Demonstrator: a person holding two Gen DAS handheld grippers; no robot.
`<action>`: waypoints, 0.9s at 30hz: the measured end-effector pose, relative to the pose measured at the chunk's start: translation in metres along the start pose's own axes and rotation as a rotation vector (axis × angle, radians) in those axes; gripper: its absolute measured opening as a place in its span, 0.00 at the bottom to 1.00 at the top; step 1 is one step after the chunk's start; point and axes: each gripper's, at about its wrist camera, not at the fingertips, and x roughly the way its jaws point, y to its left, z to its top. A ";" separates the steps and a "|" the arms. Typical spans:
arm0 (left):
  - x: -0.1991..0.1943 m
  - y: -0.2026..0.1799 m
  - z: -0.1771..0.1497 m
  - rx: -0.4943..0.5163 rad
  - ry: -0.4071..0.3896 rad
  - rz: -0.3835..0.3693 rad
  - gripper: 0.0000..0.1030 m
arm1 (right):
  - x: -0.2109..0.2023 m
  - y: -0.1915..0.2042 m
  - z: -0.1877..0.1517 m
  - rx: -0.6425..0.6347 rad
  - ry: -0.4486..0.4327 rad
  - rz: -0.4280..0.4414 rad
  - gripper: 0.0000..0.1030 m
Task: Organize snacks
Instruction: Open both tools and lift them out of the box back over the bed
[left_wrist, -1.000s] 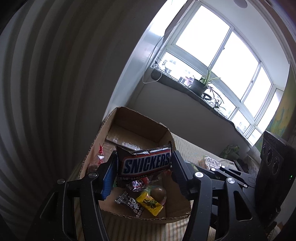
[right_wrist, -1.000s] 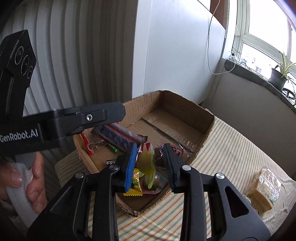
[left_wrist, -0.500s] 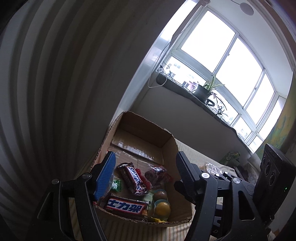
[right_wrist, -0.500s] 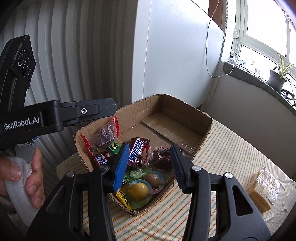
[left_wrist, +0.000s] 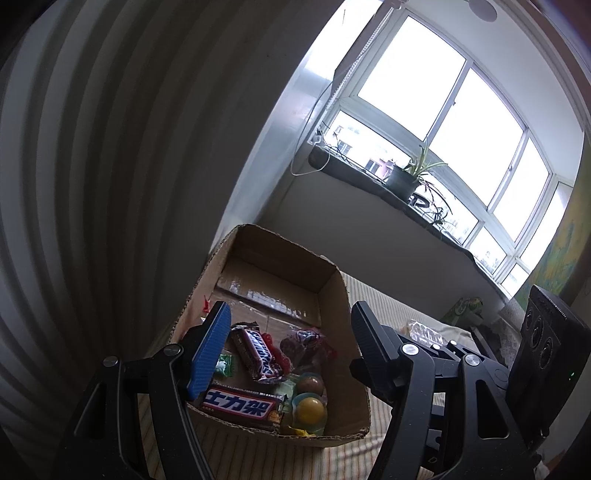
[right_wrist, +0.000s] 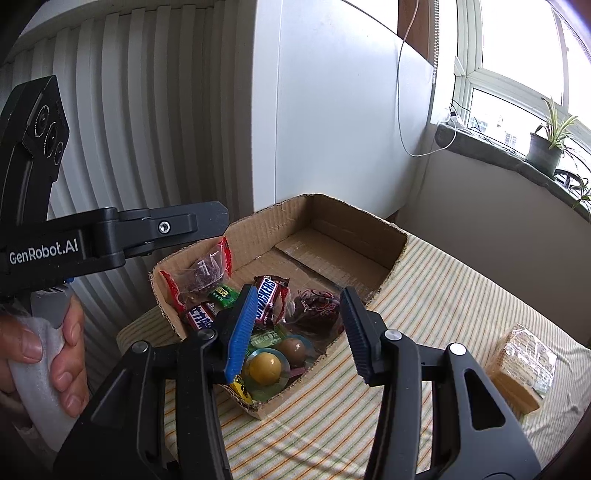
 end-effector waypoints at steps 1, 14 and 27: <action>0.001 -0.004 0.000 0.007 0.002 0.000 0.65 | -0.003 -0.004 -0.002 0.009 -0.004 -0.003 0.47; 0.024 -0.094 -0.015 0.160 0.055 -0.039 0.65 | -0.066 -0.087 -0.047 0.178 -0.076 -0.086 0.48; 0.055 -0.198 -0.054 0.350 0.145 -0.142 0.69 | -0.140 -0.192 -0.119 0.392 -0.100 -0.258 0.55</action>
